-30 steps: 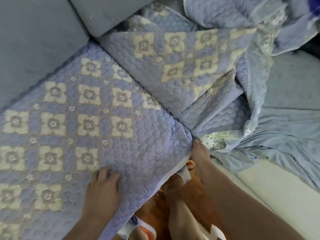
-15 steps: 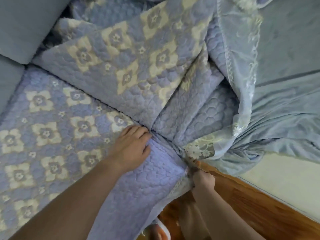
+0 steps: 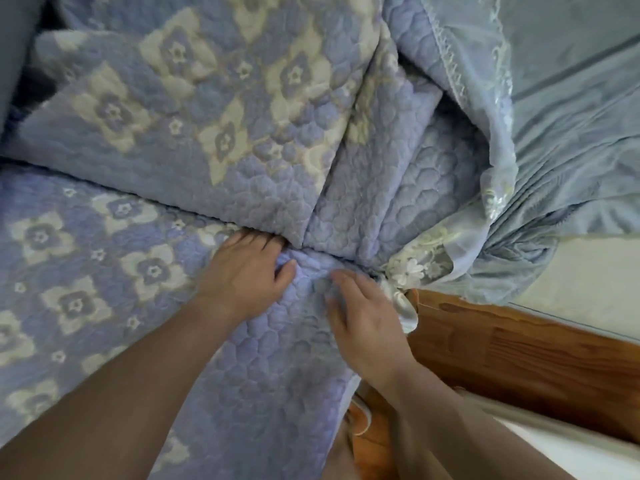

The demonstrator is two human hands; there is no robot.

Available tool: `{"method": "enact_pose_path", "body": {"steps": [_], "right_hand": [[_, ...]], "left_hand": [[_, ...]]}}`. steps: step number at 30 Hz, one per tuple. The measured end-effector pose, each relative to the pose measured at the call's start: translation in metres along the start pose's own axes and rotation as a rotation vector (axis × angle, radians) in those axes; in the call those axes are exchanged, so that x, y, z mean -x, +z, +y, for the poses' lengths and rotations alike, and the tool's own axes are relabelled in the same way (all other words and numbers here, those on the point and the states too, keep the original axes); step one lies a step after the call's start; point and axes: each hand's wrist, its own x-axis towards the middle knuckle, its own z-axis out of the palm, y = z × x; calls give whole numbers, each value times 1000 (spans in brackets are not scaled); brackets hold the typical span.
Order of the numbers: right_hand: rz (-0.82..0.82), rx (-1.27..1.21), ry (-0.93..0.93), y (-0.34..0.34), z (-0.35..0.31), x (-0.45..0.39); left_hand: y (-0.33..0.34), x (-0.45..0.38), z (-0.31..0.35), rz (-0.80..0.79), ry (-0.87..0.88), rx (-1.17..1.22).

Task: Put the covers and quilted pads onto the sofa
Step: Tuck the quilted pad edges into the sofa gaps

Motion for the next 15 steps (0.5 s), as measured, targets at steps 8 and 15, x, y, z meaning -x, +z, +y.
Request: {"method": "enact_pose_path", "body": {"steps": [8,15], "right_hand": [[25,133,112,29,-10,-7],[-365,-113,491,-7,-6,-46]], "left_hand": [[-6,-15,-3,-142,-6,-45],[-17,-6,1,-104,64,-65]]}}
